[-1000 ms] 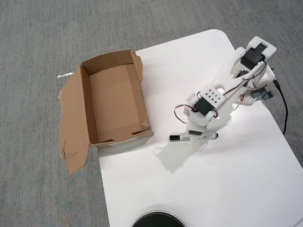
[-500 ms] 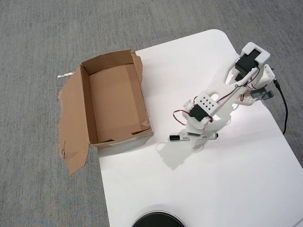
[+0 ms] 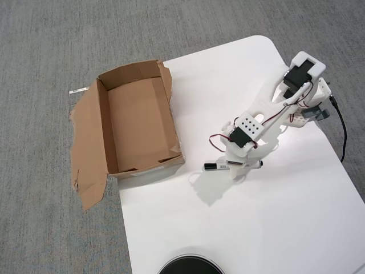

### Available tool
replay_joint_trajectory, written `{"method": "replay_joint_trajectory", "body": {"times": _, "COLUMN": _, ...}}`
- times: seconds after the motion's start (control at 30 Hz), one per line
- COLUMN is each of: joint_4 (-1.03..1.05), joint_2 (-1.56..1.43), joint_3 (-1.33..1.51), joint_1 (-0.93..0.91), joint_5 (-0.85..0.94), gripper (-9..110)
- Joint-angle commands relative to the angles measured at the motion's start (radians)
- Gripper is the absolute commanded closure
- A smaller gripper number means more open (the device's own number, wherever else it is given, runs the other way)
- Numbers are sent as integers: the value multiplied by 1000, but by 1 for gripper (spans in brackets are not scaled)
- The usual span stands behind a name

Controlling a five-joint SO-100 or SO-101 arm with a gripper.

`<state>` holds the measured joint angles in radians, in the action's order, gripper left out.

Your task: Grasp a pen and put it in the box.

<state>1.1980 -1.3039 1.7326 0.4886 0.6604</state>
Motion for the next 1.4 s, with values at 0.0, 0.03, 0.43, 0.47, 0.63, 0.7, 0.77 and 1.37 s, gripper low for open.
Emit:
{"method": "replay_joint_trajectory", "body": {"times": 0.0, "joint_4": -2, "joint_2": 2, "joint_3": -13, "joint_1": -1, "joint_5": -4, "gripper": 72}}
{"method": "replay_joint_trajectory", "body": {"times": 0.03, "joint_4": -2, "joint_2": 2, "joint_3": -13, "joint_1": -1, "joint_5": -5, "gripper": 72}}
{"method": "replay_joint_trajectory", "body": {"times": 0.43, "joint_4": -3, "joint_2": 2, "joint_3": -13, "joint_1": -8, "joint_5": -5, "gripper": 89}}
{"method": "replay_joint_trajectory", "body": {"times": 0.47, "joint_4": -5, "joint_2": 2, "joint_3": -15, "joint_1": -7, "joint_5": -5, "gripper": 92}}
{"method": "replay_joint_trajectory", "body": {"times": 0.63, "joint_4": -9, "joint_2": 2, "joint_3": -16, "joint_1": -4, "joint_5": -1, "gripper": 102}}
{"method": "replay_joint_trajectory", "body": {"times": 0.7, "joint_4": -9, "joint_2": 2, "joint_3": -16, "joint_1": -5, "joint_5": -4, "gripper": 101}}
{"method": "replay_joint_trajectory", "body": {"times": 0.77, "joint_4": -9, "joint_2": 2, "joint_3": -16, "joint_1": -7, "joint_5": -4, "gripper": 101}}
{"method": "replay_joint_trajectory", "body": {"times": 1.37, "joint_4": -12, "joint_2": -103, "joint_3": -27, "joint_1": -8, "joint_5": -5, "gripper": 101}}
